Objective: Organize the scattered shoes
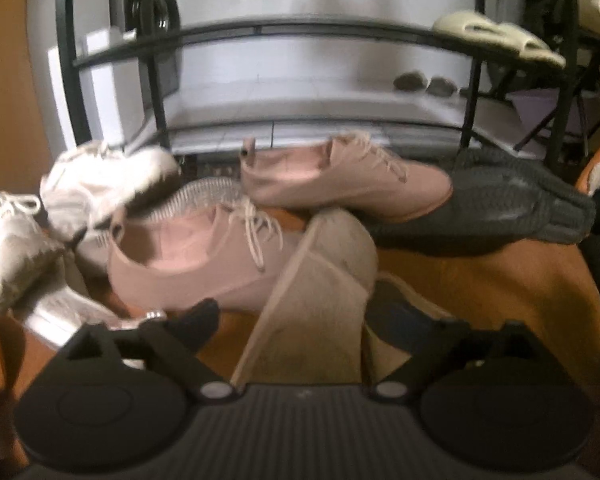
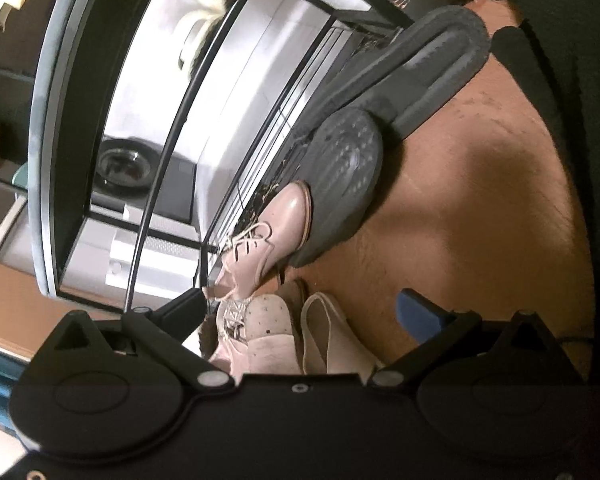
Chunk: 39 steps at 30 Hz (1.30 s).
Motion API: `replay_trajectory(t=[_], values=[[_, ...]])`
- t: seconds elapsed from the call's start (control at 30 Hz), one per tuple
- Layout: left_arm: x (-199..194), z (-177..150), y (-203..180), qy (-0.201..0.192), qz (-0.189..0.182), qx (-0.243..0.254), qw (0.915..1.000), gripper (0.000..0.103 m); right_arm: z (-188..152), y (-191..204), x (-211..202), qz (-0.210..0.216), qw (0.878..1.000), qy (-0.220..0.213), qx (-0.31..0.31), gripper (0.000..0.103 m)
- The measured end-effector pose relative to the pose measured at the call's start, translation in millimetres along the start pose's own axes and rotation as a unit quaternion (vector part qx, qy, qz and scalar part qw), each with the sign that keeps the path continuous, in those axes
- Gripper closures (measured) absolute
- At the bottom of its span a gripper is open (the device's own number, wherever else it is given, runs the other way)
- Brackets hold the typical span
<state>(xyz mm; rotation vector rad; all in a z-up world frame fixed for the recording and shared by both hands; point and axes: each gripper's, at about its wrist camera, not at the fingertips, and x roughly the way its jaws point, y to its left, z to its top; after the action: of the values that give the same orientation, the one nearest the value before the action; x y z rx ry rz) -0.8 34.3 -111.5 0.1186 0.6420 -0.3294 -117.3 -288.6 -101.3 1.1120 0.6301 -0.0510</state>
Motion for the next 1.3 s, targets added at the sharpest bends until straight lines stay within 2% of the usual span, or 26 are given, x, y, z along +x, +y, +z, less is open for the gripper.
replay_trajectory(t=[0.1, 0.2, 0.3, 0.4, 0.47, 0.6, 0.63, 0.73, 0.8, 0.9, 0.97, 1.1, 1.17, 1.2, 1.27, 1.3], values=[[-15.5, 11.7, 14.7, -0.013, 0.015, -0.018, 0.9996, 0.004, -6.0, 5.2, 5.6, -0.008, 0.999, 0.011, -0.031, 0.0], [-35.4, 22.0, 31.8, -0.026, 0.041, -0.018, 0.9987, 0.001, -22.5, 17.9, 20.0, -0.022, 0.995, 0.034, -0.093, 0.0], [-57.0, 32.2, 55.8, -0.029, 0.056, -0.029, 0.9976, 0.001, -46.3, 33.9, 44.5, -0.025, 0.988, 0.078, -0.133, 0.0], [-66.8, 44.4, 77.6, -0.014, 0.041, -0.028, 0.9987, 0.001, -65.7, 50.0, 63.8, -0.015, 0.983, 0.112, -0.147, 0.0], [-70.7, 52.5, 89.7, -0.005, 0.039, -0.025, 0.9989, 0.001, -88.4, 70.4, 81.6, 0.007, 0.977, 0.129, -0.167, 0.0], [-76.5, 58.6, 105.3, -0.017, 0.067, -0.02, 0.9974, 0.001, -124.4, 109.5, 107.6, 0.004, 0.964, 0.135, -0.228, 0.0], [-76.5, 57.6, 110.2, -0.023, 0.076, -0.033, 0.9963, 0.001, -129.2, 114.5, 110.7, 0.001, 0.962, 0.133, -0.24, 0.0], [-74.9, 55.4, 118.9, -0.018, 0.079, -0.056, 0.9951, 0.001, -153.2, 132.9, 129.2, -0.024, 0.943, 0.12, -0.31, 0.0], [-75.3, 54.4, 124.5, -0.017, 0.08, -0.063, 0.9946, 0.001, -170.4, 141.3, 144.6, -0.053, 0.925, 0.111, -0.359, 0.0], [-80.2, 54.8, 127.9, -0.031, 0.086, -0.06, 0.994, 0.0, -180.8, 147.1, 155.3, -0.073, 0.913, 0.092, -0.391, 0.0], [-80.9, 55.5, 131.7, -0.031, 0.081, -0.073, 0.9936, 0.0, -187.5, 150.2, 167.3, -0.09, 0.907, 0.083, -0.404, 0.0], [-78.0, 55.5, 133.8, -0.026, 0.082, -0.089, 0.9923, 0.0, -201.2, 153.9, 186.6, -0.126, 0.887, 0.067, -0.44, 0.0], [-77.0, 55.3, 133.4, -0.024, 0.085, -0.093, 0.9917, 0.0, -213.0, 158.8, 199.4, -0.146, 0.856, 0.069, -0.49, 0.0], [-76.1, 55.4, 132.0, -0.022, 0.088, -0.094, 0.9914, 0.0, -214.3, 158.9, 201.8, -0.147, 0.853, 0.07, -0.496, 0.0], [-75.2, 55.5, 130.7, -0.021, 0.092, -0.093, 0.9912, 0.0, -221.3, 160.2, 211.5, -0.171, 0.823, 0.072, -0.537, 0.0], [-74.1, 55.3, 129.5, -0.019, 0.096, -0.093, 0.9908, 0.0, -221.4, 159.2, 213.1, -0.175, 0.82, 0.072, -0.54, 0.0]])
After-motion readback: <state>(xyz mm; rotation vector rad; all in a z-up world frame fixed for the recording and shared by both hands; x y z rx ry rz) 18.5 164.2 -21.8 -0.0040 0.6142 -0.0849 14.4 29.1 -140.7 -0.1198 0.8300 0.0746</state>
